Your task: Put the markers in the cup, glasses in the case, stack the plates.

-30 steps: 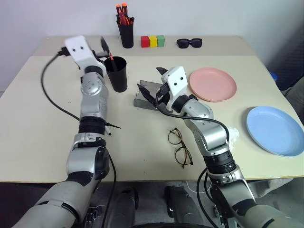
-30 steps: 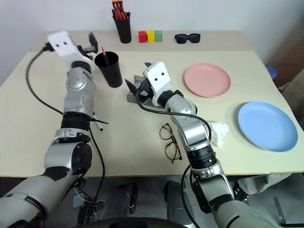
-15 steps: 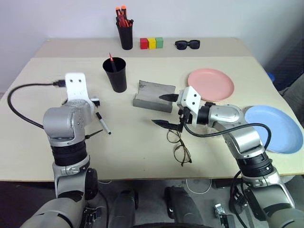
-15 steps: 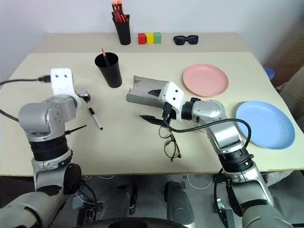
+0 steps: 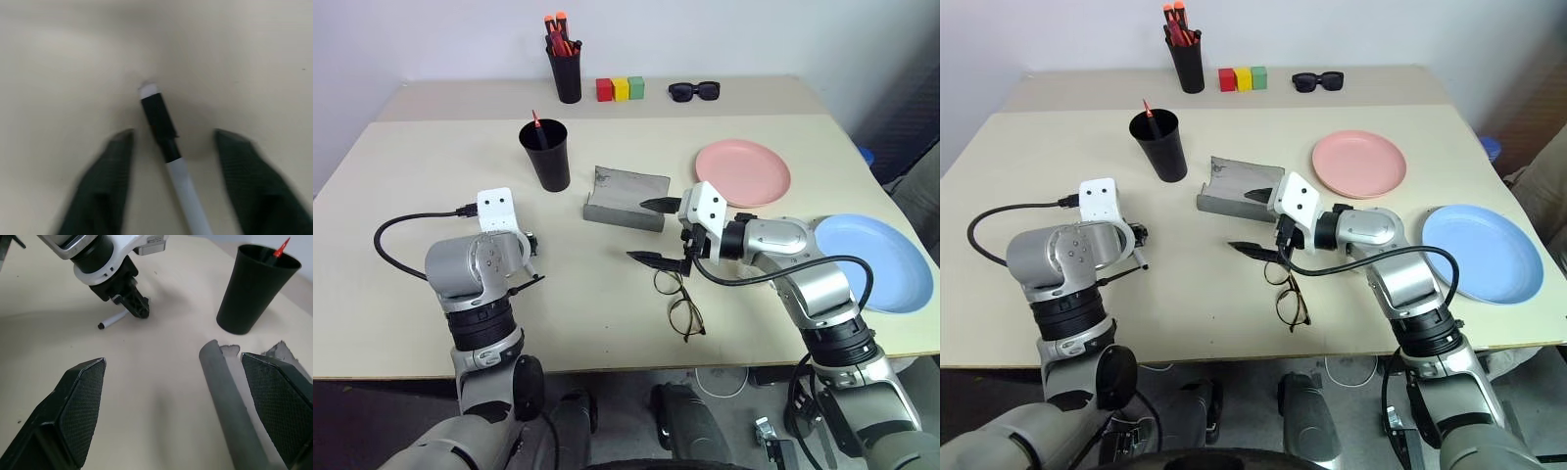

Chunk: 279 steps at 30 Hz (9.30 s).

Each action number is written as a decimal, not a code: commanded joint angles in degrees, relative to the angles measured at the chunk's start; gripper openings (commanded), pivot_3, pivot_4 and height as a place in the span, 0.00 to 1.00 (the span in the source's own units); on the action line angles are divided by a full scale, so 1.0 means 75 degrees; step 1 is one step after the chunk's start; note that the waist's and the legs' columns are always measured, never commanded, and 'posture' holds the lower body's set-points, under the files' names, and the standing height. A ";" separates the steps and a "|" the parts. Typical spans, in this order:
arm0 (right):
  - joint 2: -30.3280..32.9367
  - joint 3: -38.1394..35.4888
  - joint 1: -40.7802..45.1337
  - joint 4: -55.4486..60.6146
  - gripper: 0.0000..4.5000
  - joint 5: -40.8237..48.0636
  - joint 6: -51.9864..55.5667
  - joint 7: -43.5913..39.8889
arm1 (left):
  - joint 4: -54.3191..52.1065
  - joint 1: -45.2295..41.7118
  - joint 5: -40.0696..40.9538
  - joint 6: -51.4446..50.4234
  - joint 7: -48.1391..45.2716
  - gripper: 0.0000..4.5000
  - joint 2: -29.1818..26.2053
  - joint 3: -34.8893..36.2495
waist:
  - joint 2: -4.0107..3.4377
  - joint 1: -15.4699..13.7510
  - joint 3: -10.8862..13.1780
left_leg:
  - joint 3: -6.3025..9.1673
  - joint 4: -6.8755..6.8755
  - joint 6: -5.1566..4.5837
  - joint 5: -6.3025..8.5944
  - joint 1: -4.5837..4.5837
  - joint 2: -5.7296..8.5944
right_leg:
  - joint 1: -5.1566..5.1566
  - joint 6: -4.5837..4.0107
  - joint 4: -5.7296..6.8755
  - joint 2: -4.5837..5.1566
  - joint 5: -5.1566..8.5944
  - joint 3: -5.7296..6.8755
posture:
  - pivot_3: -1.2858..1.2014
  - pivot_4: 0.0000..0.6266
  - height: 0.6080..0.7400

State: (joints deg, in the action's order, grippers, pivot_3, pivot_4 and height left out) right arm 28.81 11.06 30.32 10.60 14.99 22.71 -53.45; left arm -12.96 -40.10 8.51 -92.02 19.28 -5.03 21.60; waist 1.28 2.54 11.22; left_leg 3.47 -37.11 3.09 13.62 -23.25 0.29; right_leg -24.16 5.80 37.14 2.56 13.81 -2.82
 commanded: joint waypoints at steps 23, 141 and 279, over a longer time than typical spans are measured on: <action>-0.1899 -0.0382 0.1303 -0.1382 1.00 -0.0999 -0.0940 0.2736 | 0.4492 -0.2419 -0.1002 1.1489 -0.1828 0.01 -0.0709 -0.1250 | 0.0005 -0.0256 0.0001 | -0.0012 -0.0002 -0.0001 -0.0004 -0.0018 0.0011 | -0.0005 0.0000 -0.0024 0.0014 -0.0004 -0.0002 | 0.52 0.24 1.00; 0.1008 -0.2835 -0.2069 0.2931 1.00 0.3731 0.6792 0.2584 | 0.1843 0.0863 0.0630 0.9887 -1.2639 0.30 -0.3923 -0.3675 | -0.0008 -0.0181 0.0003 | -0.0018 -0.0015 -0.0022 0.0006 -0.0025 -0.0010 | -0.0015 -0.0002 -0.0008 0.0001 0.0005 -0.0008 | 0.52 0.24 1.00; 0.1404 -0.0284 0.0218 -0.0321 0.66 -0.1821 0.1286 0.2289 | 0.0144 0.2202 0.3154 0.7967 -1.0476 0.01 -0.3822 -0.2502 | -0.0004 -0.0026 0.0002 | -0.0026 -0.0007 -0.0025 0.0006 -0.0020 -0.0014 | -0.0023 -0.0039 -0.0007 0.0003 0.0031 -0.0004 | 0.52 0.24 1.00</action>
State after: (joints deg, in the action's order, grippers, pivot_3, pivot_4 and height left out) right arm 39.58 9.64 30.26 11.32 3.64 33.54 -38.64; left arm -9.53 -23.52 30.17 -33.18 -59.48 -33.47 0.49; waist 1.25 2.35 11.23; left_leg 3.26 -37.14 2.89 13.67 -23.38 0.18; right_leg -24.33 5.56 37.09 2.58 14.00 -2.85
